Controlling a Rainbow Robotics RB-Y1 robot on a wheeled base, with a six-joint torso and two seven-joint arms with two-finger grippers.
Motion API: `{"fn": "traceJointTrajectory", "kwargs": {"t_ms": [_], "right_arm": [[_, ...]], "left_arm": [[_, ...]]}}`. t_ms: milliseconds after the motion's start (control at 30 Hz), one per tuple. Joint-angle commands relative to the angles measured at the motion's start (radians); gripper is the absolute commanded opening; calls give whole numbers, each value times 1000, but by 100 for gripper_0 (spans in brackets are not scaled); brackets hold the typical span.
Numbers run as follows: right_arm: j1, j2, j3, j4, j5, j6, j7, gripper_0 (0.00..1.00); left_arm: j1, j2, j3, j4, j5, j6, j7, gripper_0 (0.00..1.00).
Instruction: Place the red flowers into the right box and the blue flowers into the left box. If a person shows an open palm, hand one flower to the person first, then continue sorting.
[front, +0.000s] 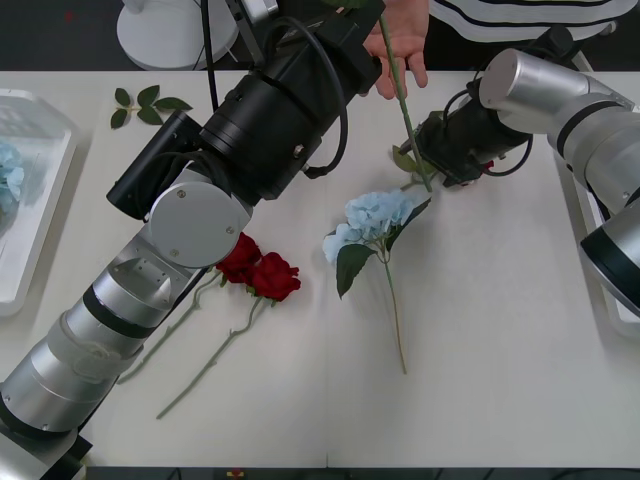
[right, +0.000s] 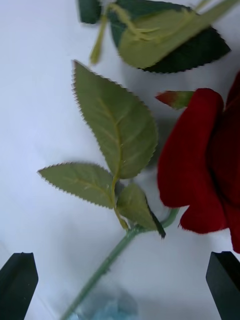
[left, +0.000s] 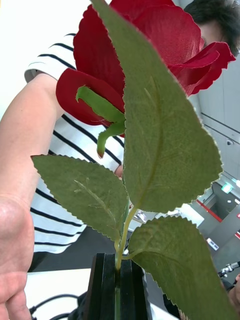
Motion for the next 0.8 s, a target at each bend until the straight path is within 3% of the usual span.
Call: {"fn": "traceJointTrajectory", "kwargs": {"t_ms": [33,433,800], "right_arm": [[7,47,10,-21,-4,-43,-146,100],[4,106,11,-22,133,-58,-359,100],[-6,146,14,-21,298,23,-572,100]], "left_arm": [[7,-22,-7,-43,8,-15,59,0],[7,-22,-7,-43,8,-15,59,0],[7,-22,-7,-43,8,-15,59,0]]}}
